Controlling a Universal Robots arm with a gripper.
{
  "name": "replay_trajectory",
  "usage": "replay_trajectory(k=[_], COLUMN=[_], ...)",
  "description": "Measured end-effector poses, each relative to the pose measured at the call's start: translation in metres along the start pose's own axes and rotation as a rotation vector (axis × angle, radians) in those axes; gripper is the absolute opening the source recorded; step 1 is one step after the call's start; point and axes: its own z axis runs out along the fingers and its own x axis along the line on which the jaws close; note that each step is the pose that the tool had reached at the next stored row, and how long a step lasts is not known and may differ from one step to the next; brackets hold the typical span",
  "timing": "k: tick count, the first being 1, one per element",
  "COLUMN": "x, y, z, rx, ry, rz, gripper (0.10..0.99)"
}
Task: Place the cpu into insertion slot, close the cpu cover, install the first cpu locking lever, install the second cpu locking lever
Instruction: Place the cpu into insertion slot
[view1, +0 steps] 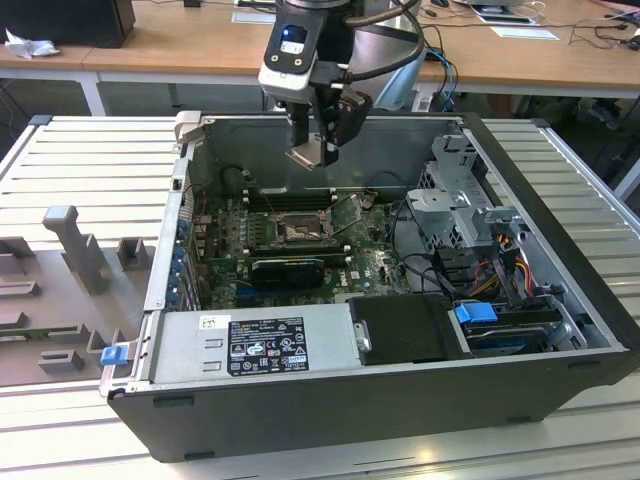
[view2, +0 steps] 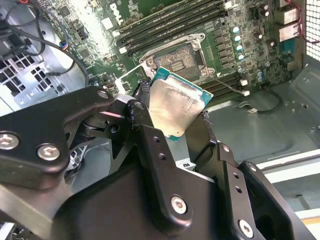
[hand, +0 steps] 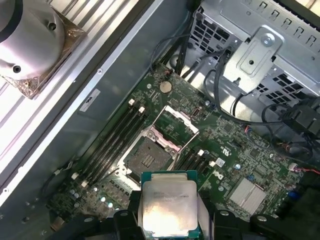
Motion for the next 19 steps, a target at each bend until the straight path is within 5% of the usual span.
replay_trajectory(k=[19], x=[-0.0002], y=[-0.0008], z=[0.0087], rx=[0.000], ry=[-0.0016], rz=[0.019], gripper=[0.529])
